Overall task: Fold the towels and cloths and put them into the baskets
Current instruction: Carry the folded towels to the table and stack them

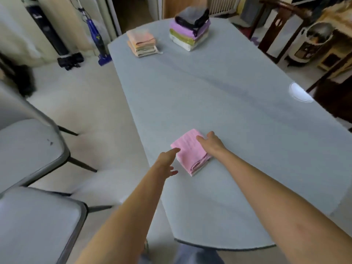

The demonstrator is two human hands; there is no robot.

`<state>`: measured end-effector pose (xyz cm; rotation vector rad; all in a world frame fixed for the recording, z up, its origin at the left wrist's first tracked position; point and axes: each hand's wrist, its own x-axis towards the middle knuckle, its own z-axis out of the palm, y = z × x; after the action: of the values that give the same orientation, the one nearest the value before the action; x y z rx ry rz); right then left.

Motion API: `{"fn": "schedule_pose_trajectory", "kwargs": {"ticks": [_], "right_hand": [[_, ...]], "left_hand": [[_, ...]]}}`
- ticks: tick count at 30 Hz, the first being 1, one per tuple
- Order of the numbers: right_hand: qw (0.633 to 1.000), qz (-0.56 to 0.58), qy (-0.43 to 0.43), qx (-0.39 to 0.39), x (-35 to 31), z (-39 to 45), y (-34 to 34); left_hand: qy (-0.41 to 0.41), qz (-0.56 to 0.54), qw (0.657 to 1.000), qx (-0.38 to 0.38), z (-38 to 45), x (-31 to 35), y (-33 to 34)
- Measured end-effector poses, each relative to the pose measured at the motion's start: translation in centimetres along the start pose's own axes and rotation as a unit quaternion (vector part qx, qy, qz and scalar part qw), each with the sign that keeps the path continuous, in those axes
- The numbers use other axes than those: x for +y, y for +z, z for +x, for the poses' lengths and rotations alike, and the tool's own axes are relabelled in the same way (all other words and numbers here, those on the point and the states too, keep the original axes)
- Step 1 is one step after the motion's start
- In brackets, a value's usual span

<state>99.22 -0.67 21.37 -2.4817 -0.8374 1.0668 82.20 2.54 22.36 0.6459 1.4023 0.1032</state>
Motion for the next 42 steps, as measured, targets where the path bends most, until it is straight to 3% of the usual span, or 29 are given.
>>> {"fn": "schedule_pose_trajectory", "kwargs": {"ticks": [6, 11, 14, 19, 22, 25, 30, 36, 38, 39, 42], "right_hand": [[0.998, -0.032, 0.001, -0.055, 1.0, 5.0, 1.0], [0.987, 0.079, 0.046, -0.131, 2.2, 5.7, 1.4], [0.954, 0.224, 0.101, -0.169, 3.6, 5.1, 1.2], [0.872, 0.442, 0.126, -0.172, 4.5, 2.7, -0.7], [0.806, 0.557, 0.112, -0.164, 5.3, -0.2, -2.4], [0.759, 0.635, 0.105, -0.1, 7.0, -4.0, -3.4], [0.68, 0.725, 0.074, 0.085, 10.7, -14.3, -2.0], [0.617, 0.732, 0.08, 0.28, 15.7, -29.9, 3.4], [0.569, 0.727, 0.102, 0.37, 17.4, -37.7, 7.2], [0.553, 0.724, 0.105, 0.398, 17.9, -40.0, 8.5], [0.465, 0.714, 0.125, 0.508, 18.8, -50.4, 15.4]], "left_hand": [[-0.016, -0.063, 0.996, 0.057, 2.6, 0.8, 4.6], [-0.007, -0.057, 0.989, 0.136, 4.2, 0.7, 5.6], [0.033, 0.016, 0.989, 0.142, 4.3, 1.3, 5.8], [0.146, 0.115, 0.98, 0.064, 3.7, 3.2, 6.3], [0.179, 0.166, 0.969, -0.034, 2.8, 5.1, 7.3], [0.2, 0.229, 0.944, -0.13, 1.9, 5.8, 8.9], [0.209, 0.357, 0.857, -0.307, -2.0, 2.7, 12.7], [0.207, 0.494, 0.719, -0.443, -10.6, -7.9, 15.0], [0.194, 0.549, 0.645, -0.494, -15.3, -14.3, 14.9], [0.197, 0.561, 0.625, -0.505, -16.9, -16.3, 14.8], [0.175, 0.626, 0.531, -0.543, -24.0, -26.1, 12.1]]}}
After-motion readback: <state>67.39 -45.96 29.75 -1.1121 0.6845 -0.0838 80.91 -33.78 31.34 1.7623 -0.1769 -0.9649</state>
